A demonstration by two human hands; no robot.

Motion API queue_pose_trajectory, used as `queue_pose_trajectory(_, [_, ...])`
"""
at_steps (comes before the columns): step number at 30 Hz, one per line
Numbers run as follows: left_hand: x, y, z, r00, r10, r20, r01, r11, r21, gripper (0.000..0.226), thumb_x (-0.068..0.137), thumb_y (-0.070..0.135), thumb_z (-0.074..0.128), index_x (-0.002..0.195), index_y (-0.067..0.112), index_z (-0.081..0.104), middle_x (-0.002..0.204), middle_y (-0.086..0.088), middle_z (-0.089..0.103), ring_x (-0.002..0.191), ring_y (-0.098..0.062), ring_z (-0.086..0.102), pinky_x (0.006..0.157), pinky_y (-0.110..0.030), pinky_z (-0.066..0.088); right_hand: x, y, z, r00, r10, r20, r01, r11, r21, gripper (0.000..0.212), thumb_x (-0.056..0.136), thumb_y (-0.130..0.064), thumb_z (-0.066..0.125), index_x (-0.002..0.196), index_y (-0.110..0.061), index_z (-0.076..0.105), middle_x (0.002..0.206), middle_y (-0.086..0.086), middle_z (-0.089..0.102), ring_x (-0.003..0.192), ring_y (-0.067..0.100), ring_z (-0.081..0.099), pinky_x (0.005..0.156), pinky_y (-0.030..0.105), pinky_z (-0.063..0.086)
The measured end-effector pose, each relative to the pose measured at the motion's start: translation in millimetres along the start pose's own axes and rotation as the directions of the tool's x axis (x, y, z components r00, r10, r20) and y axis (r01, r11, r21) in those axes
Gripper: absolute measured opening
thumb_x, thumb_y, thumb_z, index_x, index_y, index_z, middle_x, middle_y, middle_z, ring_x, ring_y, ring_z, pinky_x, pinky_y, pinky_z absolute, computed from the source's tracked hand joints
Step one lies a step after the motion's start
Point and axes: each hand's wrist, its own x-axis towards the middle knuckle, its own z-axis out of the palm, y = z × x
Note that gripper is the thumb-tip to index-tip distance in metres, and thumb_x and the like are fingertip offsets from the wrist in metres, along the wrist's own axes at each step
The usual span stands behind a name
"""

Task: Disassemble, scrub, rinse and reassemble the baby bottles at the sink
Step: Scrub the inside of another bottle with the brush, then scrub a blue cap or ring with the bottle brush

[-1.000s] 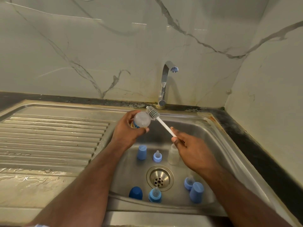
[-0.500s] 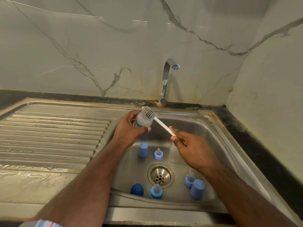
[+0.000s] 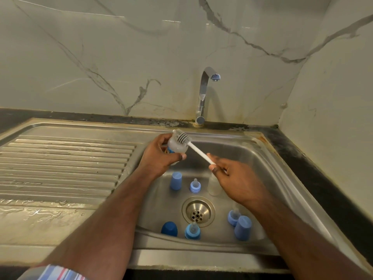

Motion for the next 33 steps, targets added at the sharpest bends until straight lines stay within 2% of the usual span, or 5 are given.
queue_pose_trajectory(10, [-10.0, 1.9, -12.4, 0.987, -0.159, 0.015, 0.159, 0.987, 0.003, 0.062, 0.077, 0.018, 0.087, 0.13, 0.027, 0.055, 0.113, 0.004, 0.061, 0.102, -0.017, 0.063, 0.09, -0.046, 0.06, 5.9, 24.3, -10.1, 0.994, 0.08, -0.071, -0.073, 0.993, 0.091, 0.04, 0.103, -0.038, 0.049, 0.142, -0.029, 0.055, 0.128, -0.005, 0.067, 0.104, 0.013, 0.06, 0.087, 0.026, 0.042])
queue_pose_trajectory(17, [-15.6, -3.0, -15.3, 0.94, -0.268, 0.211, 0.173, 0.908, 0.383, 0.064, 0.072, 0.018, 0.089, 0.126, 0.022, 0.055, 0.116, -0.002, 0.062, 0.099, -0.016, 0.059, 0.084, -0.034, 0.05, 8.4, 30.2, -6.3, 0.996, 0.081, -0.035, -0.076, 0.991, 0.107, 0.034, 0.101, -0.039, 0.053, 0.131, -0.026, 0.066, 0.085, -0.01, 0.063, 0.079, 0.014, 0.06, 0.075, 0.027, 0.046])
queue_pose_trajectory(23, [-24.9, -12.5, -18.2, 0.896, -0.379, 0.23, 0.256, 0.866, 0.429, 0.071, 0.077, 0.006, 0.08, 0.134, 0.023, 0.04, 0.118, -0.007, 0.049, 0.094, -0.016, 0.056, 0.065, -0.025, 0.053, 10.6, 33.8, -3.9, 0.996, 0.086, -0.032, -0.082, 0.988, 0.13, 0.029, 0.101, -0.04, 0.054, 0.12, -0.025, 0.069, 0.068, -0.011, 0.058, 0.06, 0.008, 0.054, 0.057, 0.024, 0.038])
queue_pose_trajectory(27, [-23.4, -20.8, -12.9, 0.853, -0.451, 0.264, 0.333, 0.858, 0.39, 0.056, 0.079, 0.013, 0.077, 0.129, 0.024, 0.056, 0.119, -0.009, 0.059, 0.106, -0.027, 0.063, 0.082, -0.036, 0.06, 10.9, 33.7, -4.6, 0.996, 0.09, -0.027, -0.085, 0.986, 0.142, 0.026, 0.101, -0.039, 0.055, 0.112, -0.022, 0.071, 0.066, -0.008, 0.058, 0.058, 0.01, 0.053, 0.058, 0.024, 0.038])
queue_pose_trajectory(33, [-16.5, -32.2, -8.9, 0.879, -0.379, 0.289, 0.166, 0.811, 0.561, 0.062, 0.07, 0.011, 0.087, 0.125, 0.02, 0.06, 0.118, -0.004, 0.066, 0.107, -0.021, 0.061, 0.095, -0.038, 0.05, 11.4, 33.2, -2.0, 0.996, 0.087, -0.012, -0.084, 0.986, 0.141, 0.026, 0.1, -0.04, 0.054, 0.105, -0.02, 0.071, 0.064, -0.004, 0.059, 0.056, 0.014, 0.053, 0.057, 0.025, 0.04])
